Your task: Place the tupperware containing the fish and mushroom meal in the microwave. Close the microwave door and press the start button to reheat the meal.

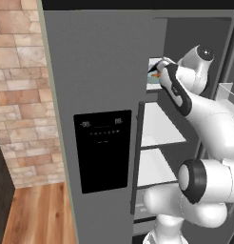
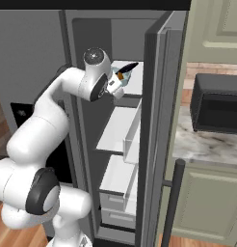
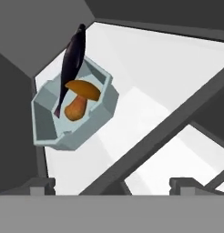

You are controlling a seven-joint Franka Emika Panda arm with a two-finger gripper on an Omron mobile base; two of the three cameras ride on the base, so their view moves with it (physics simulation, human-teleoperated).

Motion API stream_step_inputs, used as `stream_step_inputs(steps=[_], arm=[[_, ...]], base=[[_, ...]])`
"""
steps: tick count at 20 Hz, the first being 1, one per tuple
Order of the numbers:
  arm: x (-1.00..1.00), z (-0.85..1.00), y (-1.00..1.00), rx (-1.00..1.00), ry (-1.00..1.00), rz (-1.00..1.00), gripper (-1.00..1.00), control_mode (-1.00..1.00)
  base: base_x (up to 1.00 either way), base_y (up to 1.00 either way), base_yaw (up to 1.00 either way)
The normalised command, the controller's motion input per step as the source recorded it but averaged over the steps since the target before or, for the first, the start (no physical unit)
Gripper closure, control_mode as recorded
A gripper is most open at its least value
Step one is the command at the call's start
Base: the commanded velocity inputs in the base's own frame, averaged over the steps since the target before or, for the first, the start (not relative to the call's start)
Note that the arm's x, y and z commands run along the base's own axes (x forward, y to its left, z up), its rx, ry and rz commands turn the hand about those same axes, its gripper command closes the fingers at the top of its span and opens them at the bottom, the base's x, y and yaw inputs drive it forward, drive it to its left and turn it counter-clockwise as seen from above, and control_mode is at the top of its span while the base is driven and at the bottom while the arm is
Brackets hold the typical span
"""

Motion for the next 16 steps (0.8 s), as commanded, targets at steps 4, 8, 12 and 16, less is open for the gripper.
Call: stream_step_inputs(steps=[4,8,12,16], arm=[[0.2,0.0,-0.13,0.0,0.04,0.0,-1.0,-1.0],[0.02,0.0,-0.01,0.0,0.0,0.0,-1.0,-1.0],[0.18,-0.14,-0.06,0.0,0.0,0.0,-1.0,-1.0],[0.27,-0.23,-0.02,0.01,0.0,0.0,-1.0,-1.0]], base=[[0.0,0.0,0.0],[0.0,0.0,0.0],[0.0,0.0,0.0],[0.0,0.0,0.0]])
